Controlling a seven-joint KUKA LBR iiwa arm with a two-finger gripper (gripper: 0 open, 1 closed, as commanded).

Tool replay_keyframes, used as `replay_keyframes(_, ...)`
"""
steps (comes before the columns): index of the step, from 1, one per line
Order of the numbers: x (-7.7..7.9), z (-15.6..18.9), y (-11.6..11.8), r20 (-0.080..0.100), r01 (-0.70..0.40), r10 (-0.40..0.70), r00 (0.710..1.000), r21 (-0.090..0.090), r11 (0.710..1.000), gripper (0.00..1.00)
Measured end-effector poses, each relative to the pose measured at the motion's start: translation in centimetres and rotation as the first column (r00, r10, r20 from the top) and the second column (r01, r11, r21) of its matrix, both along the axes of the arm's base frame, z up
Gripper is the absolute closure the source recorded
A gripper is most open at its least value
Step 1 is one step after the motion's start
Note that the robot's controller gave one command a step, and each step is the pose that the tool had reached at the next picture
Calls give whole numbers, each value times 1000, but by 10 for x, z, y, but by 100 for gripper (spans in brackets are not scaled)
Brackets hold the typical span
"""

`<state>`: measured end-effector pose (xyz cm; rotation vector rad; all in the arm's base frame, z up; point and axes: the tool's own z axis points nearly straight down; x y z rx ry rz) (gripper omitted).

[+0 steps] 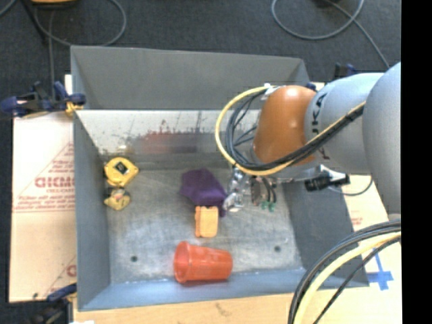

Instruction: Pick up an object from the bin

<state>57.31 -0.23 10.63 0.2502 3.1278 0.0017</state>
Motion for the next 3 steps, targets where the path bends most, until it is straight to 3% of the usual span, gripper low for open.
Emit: replay_keyframes(3, 0, 48, 0, -3, -2, 2, 1000, 0, 1000, 100)
